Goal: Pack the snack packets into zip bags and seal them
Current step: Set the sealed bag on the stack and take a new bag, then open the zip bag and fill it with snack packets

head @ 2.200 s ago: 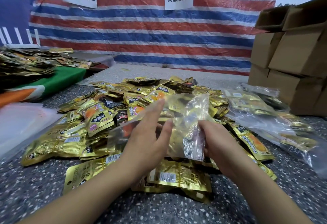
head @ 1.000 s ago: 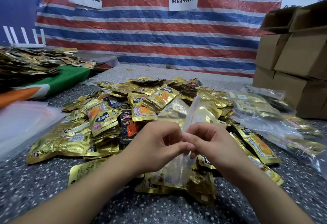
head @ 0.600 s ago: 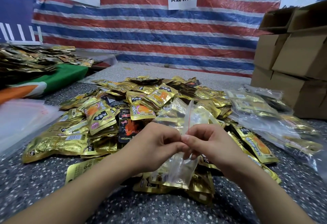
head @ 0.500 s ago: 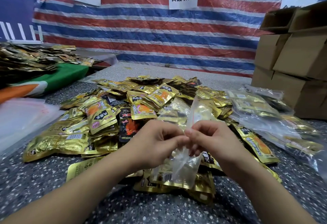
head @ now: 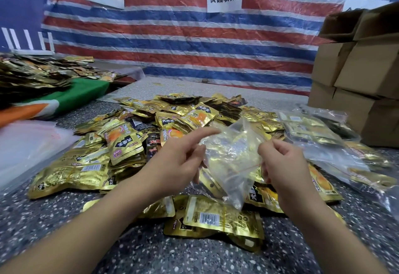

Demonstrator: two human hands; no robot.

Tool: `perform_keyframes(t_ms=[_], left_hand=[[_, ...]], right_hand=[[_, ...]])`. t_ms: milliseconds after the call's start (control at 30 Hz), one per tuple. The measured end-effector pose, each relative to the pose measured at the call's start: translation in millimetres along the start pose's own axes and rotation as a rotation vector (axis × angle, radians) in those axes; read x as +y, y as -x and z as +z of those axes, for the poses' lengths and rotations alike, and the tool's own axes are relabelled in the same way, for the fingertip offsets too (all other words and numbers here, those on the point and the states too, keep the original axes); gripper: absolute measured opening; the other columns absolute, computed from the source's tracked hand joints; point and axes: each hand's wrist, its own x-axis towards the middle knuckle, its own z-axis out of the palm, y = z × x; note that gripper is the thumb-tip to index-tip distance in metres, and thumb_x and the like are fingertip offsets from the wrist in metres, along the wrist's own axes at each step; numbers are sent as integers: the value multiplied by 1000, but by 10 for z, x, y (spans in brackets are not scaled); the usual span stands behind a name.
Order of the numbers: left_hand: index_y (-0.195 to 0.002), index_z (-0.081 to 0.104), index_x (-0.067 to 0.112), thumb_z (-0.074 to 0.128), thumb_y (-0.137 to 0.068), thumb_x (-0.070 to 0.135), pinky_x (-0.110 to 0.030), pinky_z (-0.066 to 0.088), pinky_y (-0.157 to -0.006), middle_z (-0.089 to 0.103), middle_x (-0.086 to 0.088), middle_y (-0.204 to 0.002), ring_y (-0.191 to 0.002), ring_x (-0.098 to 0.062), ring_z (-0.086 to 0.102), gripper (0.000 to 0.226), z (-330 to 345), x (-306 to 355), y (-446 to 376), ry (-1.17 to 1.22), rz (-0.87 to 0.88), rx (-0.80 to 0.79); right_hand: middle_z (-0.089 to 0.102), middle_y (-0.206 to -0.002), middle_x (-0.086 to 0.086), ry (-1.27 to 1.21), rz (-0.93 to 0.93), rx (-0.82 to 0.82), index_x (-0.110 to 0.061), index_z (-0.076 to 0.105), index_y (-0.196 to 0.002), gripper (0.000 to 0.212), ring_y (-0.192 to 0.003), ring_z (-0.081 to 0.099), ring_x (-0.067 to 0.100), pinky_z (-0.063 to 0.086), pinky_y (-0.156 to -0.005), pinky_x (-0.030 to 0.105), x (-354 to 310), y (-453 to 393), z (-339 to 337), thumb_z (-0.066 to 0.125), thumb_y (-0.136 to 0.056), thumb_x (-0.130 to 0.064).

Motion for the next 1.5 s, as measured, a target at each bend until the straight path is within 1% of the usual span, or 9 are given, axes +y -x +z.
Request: perform_keyframes(t_ms=[133,300,433,667,767,933,1100,1333,1500], left_hand=[[-121,48,63,36,-94,41,-39,51,-49,67,12,-79,-54,-24,58,37,17,85,26,-81,84,-69],[-132,44,46,39,-84,81,-8,34,-56,58,23,-74,-65,9,55,60,58,194,132,-344,247,-126],[-100,60,32,52,-90,63,-17,35,-55,53,17,-68,-60,-3,49,34,207,184,152,-484,328,-136],[-77,66,25,64,-85,40,-18,42,-49,60,7,-68,-54,-9,51,17,-37,218,44,352,-57,-34],[-71,71,22,66,-73,44,-33,42,-63,56,-14,-80,-76,-31,48,23,-199,258,-4,777,-228,6],[-59,59,20,40,-95,47,-35,52,-70,55,-8,-73,-69,-25,61,49,-298,278,-33,1126,-228,35],[-134,58,5,49,-93,43,-43,25,-110,43,-11,-134,-117,-35,39,56,-475,83,-108,1203,-359,136],[-77,62,15,53,-96,25,-20,47,-49,61,-3,-73,-55,-11,56,24,-378,-10,-147,552,-445,128],[-91,57,3,50,-99,19,-17,45,-45,53,-10,-78,-51,-7,51,20,-389,-52,-101,370,-404,39]], right_hand=[[36,-45,-5,-57,25,-59,-21,38,-48,40,-37,40,9,36,-43,28,62,-6,45,54,-84,-11],[41,-45,-5,-156,56,-60,-13,46,-57,32,-39,49,10,47,-44,26,95,-1,98,54,-88,-6],[38,-45,-2,-223,108,-95,-15,46,-52,40,-45,53,20,49,-45,28,84,-2,102,51,-90,-4],[51,-50,2,-350,-30,125,-21,57,-50,52,-54,57,20,47,-58,36,-13,-128,-141,41,-92,-48],[70,-91,1,-162,-79,286,-27,68,-77,41,-90,63,18,43,-79,38,70,-234,-205,41,-82,-58],[76,-92,10,-194,-6,-264,-14,75,-90,85,-86,72,24,53,-81,37,2,-134,-113,34,-76,-87],[57,-66,15,-74,-86,-515,2,64,-71,90,-59,47,21,37,-55,27,-26,-52,-160,62,-61,-88],[52,-56,-1,223,110,-803,-20,61,-57,41,-53,48,14,41,-54,24,46,-138,-350,65,-87,-46],[59,-51,4,490,97,-153,-6,62,-64,68,-47,53,16,38,-52,28,277,-293,-229,46,-90,-67]])
